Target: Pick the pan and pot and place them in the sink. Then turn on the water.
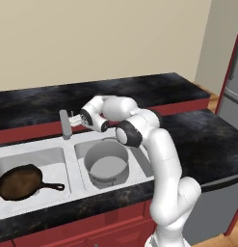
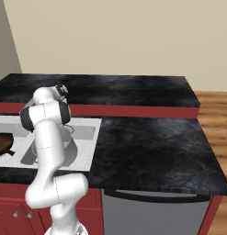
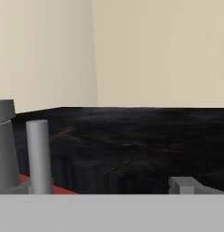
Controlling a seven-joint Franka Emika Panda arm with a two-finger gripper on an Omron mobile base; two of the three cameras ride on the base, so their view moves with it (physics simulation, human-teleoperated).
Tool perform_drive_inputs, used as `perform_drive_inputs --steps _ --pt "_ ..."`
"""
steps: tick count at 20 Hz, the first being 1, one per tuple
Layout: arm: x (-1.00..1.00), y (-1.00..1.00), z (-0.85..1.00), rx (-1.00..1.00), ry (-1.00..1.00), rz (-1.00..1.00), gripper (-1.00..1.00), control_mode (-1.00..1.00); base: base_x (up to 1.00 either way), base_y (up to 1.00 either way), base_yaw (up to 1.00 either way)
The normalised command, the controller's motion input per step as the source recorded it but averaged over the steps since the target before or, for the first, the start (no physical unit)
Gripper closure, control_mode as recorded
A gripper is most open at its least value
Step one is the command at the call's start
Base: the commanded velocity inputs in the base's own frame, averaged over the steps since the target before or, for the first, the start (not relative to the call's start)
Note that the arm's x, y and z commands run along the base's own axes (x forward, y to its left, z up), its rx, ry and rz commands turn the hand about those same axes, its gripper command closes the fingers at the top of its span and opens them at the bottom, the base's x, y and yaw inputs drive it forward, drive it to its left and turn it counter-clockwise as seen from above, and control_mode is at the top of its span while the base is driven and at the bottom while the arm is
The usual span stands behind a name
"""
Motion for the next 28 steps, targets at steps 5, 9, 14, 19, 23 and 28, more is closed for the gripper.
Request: perform_drive_inputs --steps 5,9,14,19,23,28 --pt "0.15 -0.17 0.00 0.00 0.00 0.00 -1.00 -1.00 0.00 0.00 0.00" --pt "0.34 -0.36 0.00 0.02 0.00 0.00 -1.00 -1.00 0.00 0.00 0.00" --pt "0.39 -0.54 0.00 0.05 0.00 -0.01 -1.00 -1.00 0.00 0.00 0.00" --pt "0.24 -0.50 0.00 0.07 0.00 0.00 -1.00 -1.00 0.00 0.00 0.00" --pt "0.24 -0.60 0.00 0.08 0.00 -0.02 -1.00 -1.00 0.00 0.00 0.00" --pt "0.21 -0.71 0.00 0.11 0.00 -0.03 -1.00 -1.00 0.00 0.00 0.00"
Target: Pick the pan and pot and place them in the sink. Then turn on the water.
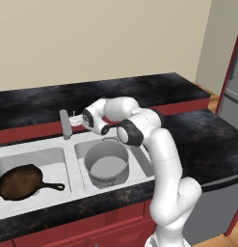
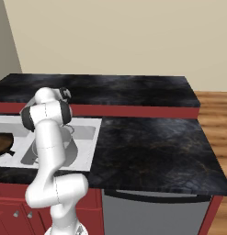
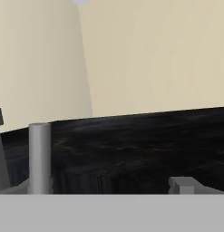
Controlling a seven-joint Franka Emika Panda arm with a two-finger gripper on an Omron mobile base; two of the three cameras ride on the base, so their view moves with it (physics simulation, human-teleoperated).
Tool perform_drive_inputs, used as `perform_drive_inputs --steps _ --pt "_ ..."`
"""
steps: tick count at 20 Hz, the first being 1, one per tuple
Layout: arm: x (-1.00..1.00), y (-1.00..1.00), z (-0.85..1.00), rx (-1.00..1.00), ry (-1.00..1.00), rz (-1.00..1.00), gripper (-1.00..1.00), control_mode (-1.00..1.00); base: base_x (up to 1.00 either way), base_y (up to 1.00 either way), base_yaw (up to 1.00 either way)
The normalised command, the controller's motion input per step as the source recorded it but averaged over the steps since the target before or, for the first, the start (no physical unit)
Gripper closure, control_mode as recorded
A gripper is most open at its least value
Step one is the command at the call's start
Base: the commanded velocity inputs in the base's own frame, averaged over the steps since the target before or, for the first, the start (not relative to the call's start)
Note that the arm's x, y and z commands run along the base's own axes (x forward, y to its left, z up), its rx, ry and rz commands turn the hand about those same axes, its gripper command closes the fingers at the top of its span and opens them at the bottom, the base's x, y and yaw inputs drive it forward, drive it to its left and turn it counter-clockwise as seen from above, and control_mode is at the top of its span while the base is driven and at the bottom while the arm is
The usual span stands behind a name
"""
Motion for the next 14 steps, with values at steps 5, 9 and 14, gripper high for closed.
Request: perform_drive_inputs --steps 5,9,14 --pt "0.22 -0.70 0.00 0.10 0.00 -0.04 -1.00 -1.00 0.00 0.00 0.00" --pt "0.28 -0.66 0.00 0.09 0.05 -0.06 -1.00 -1.00 0.00 0.00 0.00" --pt "0.38 -0.42 0.00 0.04 0.10 -0.11 -1.00 -1.00 0.00 0.00 0.00"
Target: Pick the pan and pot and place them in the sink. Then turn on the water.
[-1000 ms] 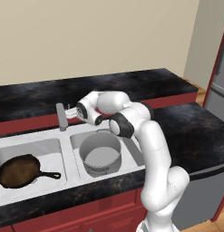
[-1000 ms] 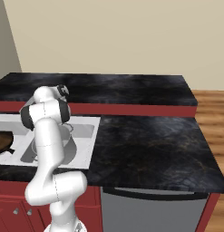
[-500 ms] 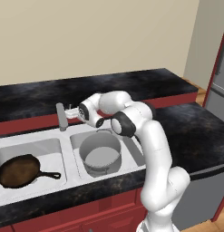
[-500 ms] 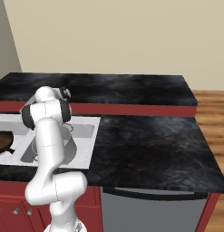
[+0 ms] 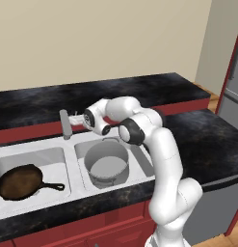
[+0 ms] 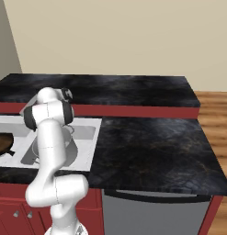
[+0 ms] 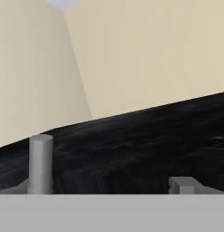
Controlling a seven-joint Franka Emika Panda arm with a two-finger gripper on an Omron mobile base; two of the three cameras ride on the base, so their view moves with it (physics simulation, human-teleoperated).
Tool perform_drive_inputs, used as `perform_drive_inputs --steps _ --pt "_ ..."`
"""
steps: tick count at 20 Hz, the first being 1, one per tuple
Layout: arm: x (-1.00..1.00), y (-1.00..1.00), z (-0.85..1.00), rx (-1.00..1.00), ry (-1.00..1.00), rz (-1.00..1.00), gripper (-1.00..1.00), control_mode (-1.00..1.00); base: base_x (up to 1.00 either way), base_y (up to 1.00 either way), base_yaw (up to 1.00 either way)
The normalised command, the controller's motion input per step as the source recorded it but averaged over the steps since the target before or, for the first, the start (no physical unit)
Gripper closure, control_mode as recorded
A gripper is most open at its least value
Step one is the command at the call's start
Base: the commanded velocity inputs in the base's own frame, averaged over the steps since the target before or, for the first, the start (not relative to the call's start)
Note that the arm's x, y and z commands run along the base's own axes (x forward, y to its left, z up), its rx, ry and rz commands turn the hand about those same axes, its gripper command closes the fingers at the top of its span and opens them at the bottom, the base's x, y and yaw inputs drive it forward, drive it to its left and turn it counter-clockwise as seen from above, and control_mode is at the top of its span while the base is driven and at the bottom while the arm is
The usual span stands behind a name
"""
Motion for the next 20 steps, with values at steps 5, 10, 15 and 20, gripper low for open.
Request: perform_drive_inputs --steps 5,10,15,20 --pt "0.37 -0.32 0.00 0.00 0.04 -0.11 -1.00 -1.00 0.00 0.00 0.00" --pt "0.26 -0.48 0.00 0.02 0.00 -0.12 -1.00 -1.00 0.00 0.00 0.00" --pt "0.02 -0.25 0.00 0.01 0.00 -0.05 -1.00 -1.00 0.00 0.00 0.00" --pt "0.00 0.00 0.00 0.00 0.00 0.00 -1.00 -1.00 0.00 0.00 0.00"
